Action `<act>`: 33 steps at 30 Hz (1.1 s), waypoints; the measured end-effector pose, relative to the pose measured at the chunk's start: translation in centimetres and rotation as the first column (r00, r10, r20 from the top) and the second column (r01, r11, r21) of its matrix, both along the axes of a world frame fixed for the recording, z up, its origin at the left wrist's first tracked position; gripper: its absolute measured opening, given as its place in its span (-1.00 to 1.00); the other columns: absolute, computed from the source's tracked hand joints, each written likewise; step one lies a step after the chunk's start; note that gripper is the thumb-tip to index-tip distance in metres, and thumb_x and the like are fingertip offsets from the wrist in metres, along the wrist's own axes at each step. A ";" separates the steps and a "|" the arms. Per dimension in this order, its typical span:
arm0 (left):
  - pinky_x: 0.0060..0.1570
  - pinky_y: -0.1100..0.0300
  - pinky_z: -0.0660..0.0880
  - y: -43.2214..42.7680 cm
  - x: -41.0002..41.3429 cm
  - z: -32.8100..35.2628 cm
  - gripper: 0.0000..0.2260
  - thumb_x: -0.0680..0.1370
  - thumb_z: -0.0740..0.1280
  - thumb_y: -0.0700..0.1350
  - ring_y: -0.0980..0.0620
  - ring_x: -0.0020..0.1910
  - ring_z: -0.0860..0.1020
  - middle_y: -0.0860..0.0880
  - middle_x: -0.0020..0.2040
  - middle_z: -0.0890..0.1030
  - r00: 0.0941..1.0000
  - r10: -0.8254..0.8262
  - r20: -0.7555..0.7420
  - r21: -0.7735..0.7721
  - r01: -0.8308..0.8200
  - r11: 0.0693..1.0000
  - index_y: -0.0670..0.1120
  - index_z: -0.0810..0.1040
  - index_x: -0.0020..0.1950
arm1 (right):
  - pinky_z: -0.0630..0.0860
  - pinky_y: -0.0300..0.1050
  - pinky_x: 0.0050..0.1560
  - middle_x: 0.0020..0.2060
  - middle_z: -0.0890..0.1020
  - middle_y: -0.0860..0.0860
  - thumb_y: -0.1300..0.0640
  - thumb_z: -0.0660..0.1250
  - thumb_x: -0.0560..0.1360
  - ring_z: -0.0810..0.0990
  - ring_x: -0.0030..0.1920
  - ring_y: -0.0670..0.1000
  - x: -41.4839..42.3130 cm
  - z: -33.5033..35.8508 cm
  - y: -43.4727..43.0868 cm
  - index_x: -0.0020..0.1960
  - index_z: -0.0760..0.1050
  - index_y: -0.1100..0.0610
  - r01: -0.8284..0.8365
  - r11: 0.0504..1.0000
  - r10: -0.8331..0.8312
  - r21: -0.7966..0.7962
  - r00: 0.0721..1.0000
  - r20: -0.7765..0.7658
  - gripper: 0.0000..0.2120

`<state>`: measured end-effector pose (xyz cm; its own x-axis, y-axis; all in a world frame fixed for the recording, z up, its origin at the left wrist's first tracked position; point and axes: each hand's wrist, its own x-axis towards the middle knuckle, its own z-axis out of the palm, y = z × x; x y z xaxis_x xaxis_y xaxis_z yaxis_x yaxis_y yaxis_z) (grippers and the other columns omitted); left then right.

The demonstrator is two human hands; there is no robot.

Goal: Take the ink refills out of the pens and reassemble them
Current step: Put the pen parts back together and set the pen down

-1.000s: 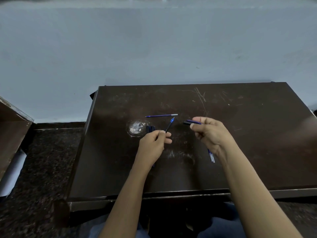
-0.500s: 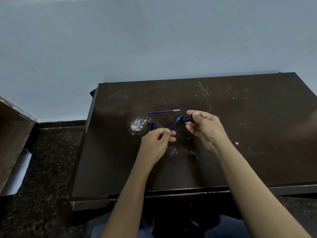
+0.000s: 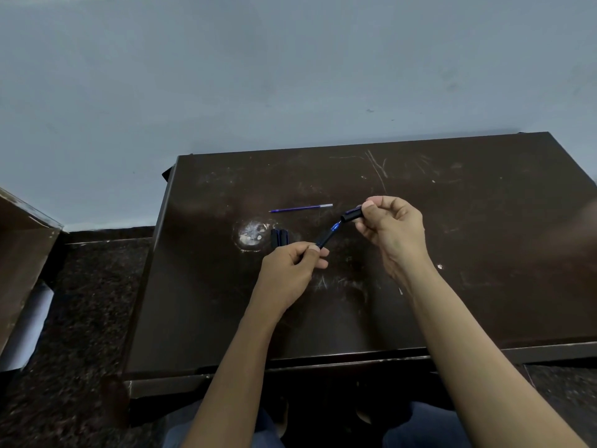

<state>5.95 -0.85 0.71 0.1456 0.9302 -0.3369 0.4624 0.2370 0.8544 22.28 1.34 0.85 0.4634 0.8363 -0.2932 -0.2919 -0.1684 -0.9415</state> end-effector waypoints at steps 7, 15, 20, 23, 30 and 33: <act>-0.10 0.11 0.56 0.0 0.3 -0.3 -0.78 0.62 0.21 -0.03 -0.14 -0.05 0.62 0.10 -0.18 0.70 1.000 -0.024 -0.007 0.045 0.025 0.999 0.02 0.66 0.07 | 0.58 -0.27 -0.25 -0.16 0.63 0.25 0.31 0.38 0.48 0.60 -0.27 -0.02 -0.3 -0.1 -0.5 -0.07 0.56 0.24 -0.225 0.973 0.231 -0.050 0.957 0.177 -0.96; -0.25 0.58 0.36 -0.3 0.1 -1.0 -0.82 0.59 0.27 -0.10 0.32 -0.24 0.55 0.17 -0.27 0.62 0.993 0.026 -0.113 0.161 -0.007 0.987 -0.02 0.68 0.02 | 0.59 0.02 -0.02 -0.29 0.67 0.09 0.22 0.46 0.43 0.65 -0.28 -0.01 -1.8 -1.4 -1.3 -0.08 0.60 0.12 -0.266 0.957 0.289 -0.113 0.909 0.302 -0.91; -0.27 0.53 0.40 -0.3 0.1 -0.7 -0.84 0.57 0.30 -0.10 0.21 -0.19 0.61 0.10 -0.22 0.67 0.984 0.067 -0.166 0.206 -0.032 0.978 -0.03 0.69 0.01 | 0.59 -0.02 0.01 -0.12 0.68 0.28 0.30 0.43 0.43 0.64 -0.24 0.02 -2.3 -1.0 -1.4 -0.04 0.58 0.20 -0.246 0.965 0.259 -0.086 0.944 0.207 -0.89; -0.20 0.45 0.41 -0.3 -0.1 -0.8 -0.85 0.56 0.31 -0.09 0.14 -0.14 0.62 0.04 -0.17 0.69 0.981 0.067 -0.183 0.175 -0.035 0.984 -0.03 0.68 0.01 | 0.59 0.05 0.06 -0.14 0.69 0.23 0.27 0.43 0.44 0.66 -0.19 0.06 -2.8 -1.4 -1.5 -0.07 0.57 0.15 -0.258 0.960 0.276 -0.105 0.932 0.234 -0.90; -0.08 0.23 0.59 0.0 0.5 0.4 -0.81 0.62 0.20 -0.16 0.12 -0.09 0.63 -0.03 -0.06 0.67 0.984 0.042 0.175 -0.224 -0.001 0.975 -0.06 0.62 0.06 | 0.54 -0.21 -0.13 -0.15 0.70 0.07 0.39 0.29 0.50 0.64 -0.20 -0.07 -2.2 -0.3 -0.7 -0.05 0.55 0.16 -0.263 0.964 0.264 -0.033 0.961 0.075 -0.84; 0.00 0.10 0.62 -0.1 0.4 0.0 -0.80 0.62 0.20 -0.23 0.07 -0.02 0.65 -0.07 0.03 0.66 0.964 0.063 0.258 -0.299 0.018 0.954 -0.10 0.59 0.13 | 0.58 -0.12 -0.07 -0.11 0.68 0.11 0.37 0.33 0.49 0.65 -0.14 0.02 -2.0 -0.5 -0.9 0.03 0.54 0.18 -0.236 0.971 0.238 -0.038 0.970 0.054 -0.83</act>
